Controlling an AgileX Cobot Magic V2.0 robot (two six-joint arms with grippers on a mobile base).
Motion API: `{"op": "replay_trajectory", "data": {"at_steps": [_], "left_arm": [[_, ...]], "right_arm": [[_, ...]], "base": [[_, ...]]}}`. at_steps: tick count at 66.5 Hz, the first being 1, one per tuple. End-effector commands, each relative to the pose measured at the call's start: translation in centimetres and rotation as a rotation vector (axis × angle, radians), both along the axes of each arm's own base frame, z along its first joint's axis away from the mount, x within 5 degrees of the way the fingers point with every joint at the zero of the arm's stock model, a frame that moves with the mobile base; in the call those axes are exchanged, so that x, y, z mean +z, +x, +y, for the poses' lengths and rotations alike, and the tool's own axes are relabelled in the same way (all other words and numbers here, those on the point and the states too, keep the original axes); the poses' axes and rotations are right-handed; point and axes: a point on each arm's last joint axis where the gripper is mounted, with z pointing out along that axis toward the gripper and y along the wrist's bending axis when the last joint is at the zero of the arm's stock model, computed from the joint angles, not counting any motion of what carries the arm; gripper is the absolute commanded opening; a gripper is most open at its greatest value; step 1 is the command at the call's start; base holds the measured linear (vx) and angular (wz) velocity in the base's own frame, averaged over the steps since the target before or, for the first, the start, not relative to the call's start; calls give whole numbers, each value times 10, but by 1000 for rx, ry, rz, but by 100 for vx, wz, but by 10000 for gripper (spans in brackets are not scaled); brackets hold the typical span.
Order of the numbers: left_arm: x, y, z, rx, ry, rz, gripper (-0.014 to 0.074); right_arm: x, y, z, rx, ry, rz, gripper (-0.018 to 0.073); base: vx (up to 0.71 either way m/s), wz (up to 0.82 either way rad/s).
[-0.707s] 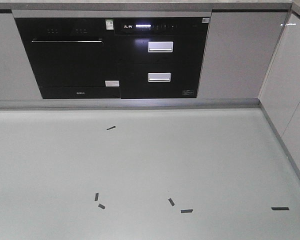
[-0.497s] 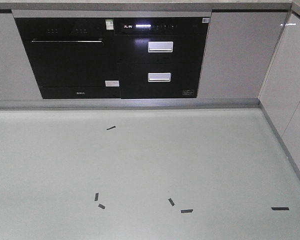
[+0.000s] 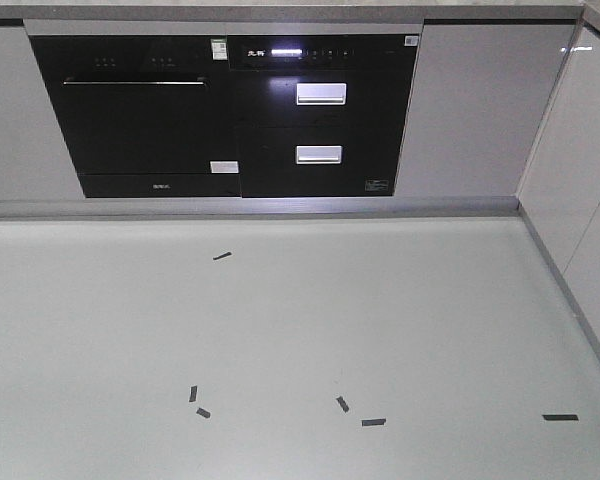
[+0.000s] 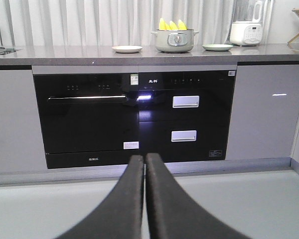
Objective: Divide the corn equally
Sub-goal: 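Drive the base forward toward the counter with the pot and plates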
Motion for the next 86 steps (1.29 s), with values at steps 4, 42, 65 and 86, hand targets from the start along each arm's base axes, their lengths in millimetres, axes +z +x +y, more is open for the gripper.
{"op": "replay_trajectory", "data": {"at_steps": [4, 42, 65, 86], "left_arm": [[3, -1, 0, 4, -15, -83, -6], [3, -1, 0, 4, -15, -83, -6], [3, -1, 0, 4, -15, -83, -6], [3, -1, 0, 4, -15, -83, -6]], "right_arm": [[4, 0, 0, -4, -6, -62, -6], [4, 0, 0, -4, -6, -62, -6], [4, 0, 0, -4, -6, -62, -6], [4, 0, 0, -4, -6, -62, -6]], "base": [[0, 0], [0, 0], [4, 1], [10, 2]]}}
